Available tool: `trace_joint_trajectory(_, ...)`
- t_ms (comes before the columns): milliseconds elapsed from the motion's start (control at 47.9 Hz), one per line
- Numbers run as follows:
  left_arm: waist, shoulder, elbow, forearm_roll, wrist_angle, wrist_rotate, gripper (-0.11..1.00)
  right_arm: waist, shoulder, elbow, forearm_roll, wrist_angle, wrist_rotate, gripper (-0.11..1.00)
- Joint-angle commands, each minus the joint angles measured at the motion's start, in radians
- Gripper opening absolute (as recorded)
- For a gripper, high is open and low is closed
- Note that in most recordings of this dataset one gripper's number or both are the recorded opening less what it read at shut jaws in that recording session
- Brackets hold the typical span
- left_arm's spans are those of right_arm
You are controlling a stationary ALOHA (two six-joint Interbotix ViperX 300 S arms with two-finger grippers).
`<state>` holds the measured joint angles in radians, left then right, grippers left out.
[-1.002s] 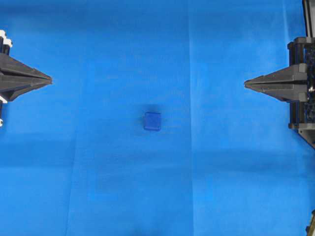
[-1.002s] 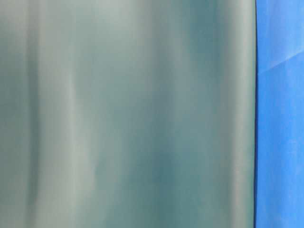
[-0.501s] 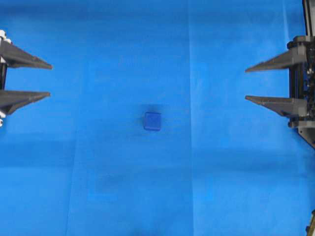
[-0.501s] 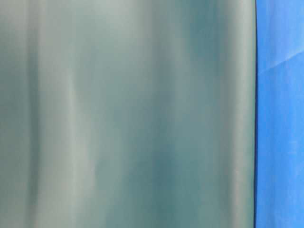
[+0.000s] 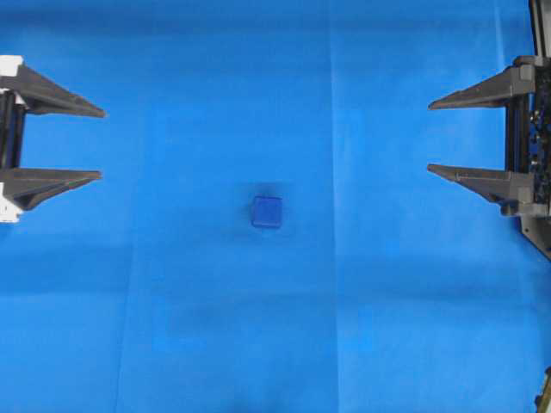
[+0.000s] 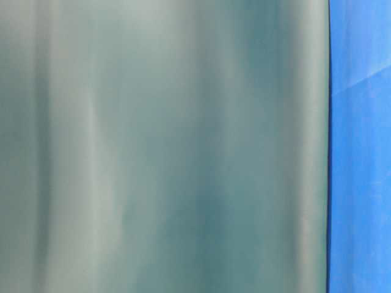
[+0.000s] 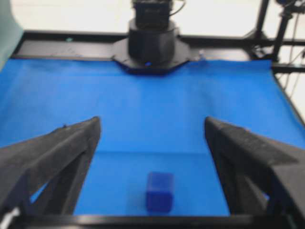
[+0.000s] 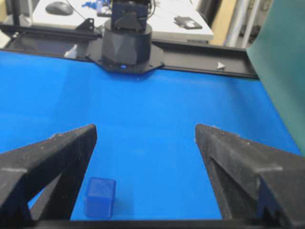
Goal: Handover the blue block to the right arm after grasping it with the left arm, then place it in the designated position.
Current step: 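Move the open left gripper toward the blue cube and rotate downward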
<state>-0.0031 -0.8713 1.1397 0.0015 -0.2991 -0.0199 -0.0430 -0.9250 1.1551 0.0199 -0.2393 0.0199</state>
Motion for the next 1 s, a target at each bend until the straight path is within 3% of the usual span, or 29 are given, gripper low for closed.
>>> trace_joint_trajectory(0, -0.002, 0.061, -0.049, 0.0, -0.044, 0.0, 0.92, -0.003, 0.003, -0.028, 0.003, -0.008, 0.0, 0.97)
trace_joint_trajectory(563, -0.002, 0.506, -0.357, 0.002, -0.106, 0.002, 0.92, -0.005, 0.005, -0.025, 0.003, -0.006, 0.0, 0.97)
trace_joint_trajectory(981, -0.002, 0.71, -0.568, 0.0, -0.1, 0.015, 0.92, -0.003, 0.003, -0.025, 0.003, -0.003, 0.0, 0.97)
